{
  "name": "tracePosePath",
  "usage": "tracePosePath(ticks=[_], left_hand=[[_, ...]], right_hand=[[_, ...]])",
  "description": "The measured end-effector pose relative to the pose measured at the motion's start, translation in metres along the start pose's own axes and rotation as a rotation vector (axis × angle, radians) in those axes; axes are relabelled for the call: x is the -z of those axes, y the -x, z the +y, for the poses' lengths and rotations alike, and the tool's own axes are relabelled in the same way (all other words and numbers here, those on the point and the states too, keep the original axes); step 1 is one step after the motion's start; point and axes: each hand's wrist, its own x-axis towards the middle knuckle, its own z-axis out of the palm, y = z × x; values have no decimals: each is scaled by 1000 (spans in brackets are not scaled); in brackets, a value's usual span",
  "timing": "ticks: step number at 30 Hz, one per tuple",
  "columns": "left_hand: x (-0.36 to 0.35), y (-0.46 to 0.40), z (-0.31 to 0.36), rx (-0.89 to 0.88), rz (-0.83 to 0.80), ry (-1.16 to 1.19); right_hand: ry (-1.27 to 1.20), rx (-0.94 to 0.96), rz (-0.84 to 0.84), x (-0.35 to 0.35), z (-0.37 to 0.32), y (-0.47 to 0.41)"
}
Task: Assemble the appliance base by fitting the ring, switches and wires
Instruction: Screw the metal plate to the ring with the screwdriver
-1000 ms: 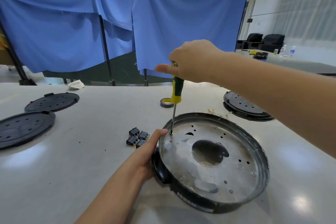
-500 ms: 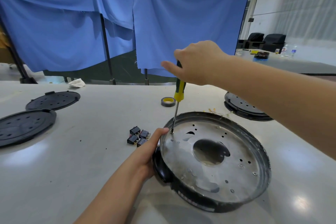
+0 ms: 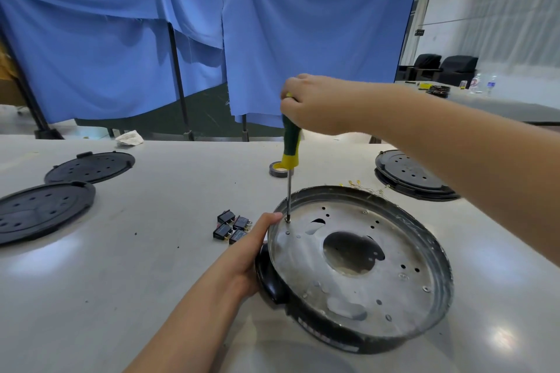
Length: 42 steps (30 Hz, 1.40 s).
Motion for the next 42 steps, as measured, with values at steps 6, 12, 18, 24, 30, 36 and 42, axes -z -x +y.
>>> tracePosePath(ticks=[6, 12, 18, 24, 30, 36, 42], left_hand=[[0, 0, -1, -12, -7, 19], [0, -1, 0, -11, -1, 20], [1, 0, 0, -4, 5, 19], [1, -1, 0, 3, 11, 14], [1, 0, 0, -1, 8, 15], [1, 0, 1, 5, 11, 15], [2, 1, 0, 22, 11, 22]], right_hand=[[183, 73, 164, -2, 0, -1], [-45, -31, -22, -4, 4, 1], [282, -32, 37, 1, 7, 0], [-112, -48, -162, 10, 7, 5], [320, -64, 9, 4, 7, 5], [-228, -121, -264, 13, 8, 6], [287, -40, -49, 7, 4, 6]])
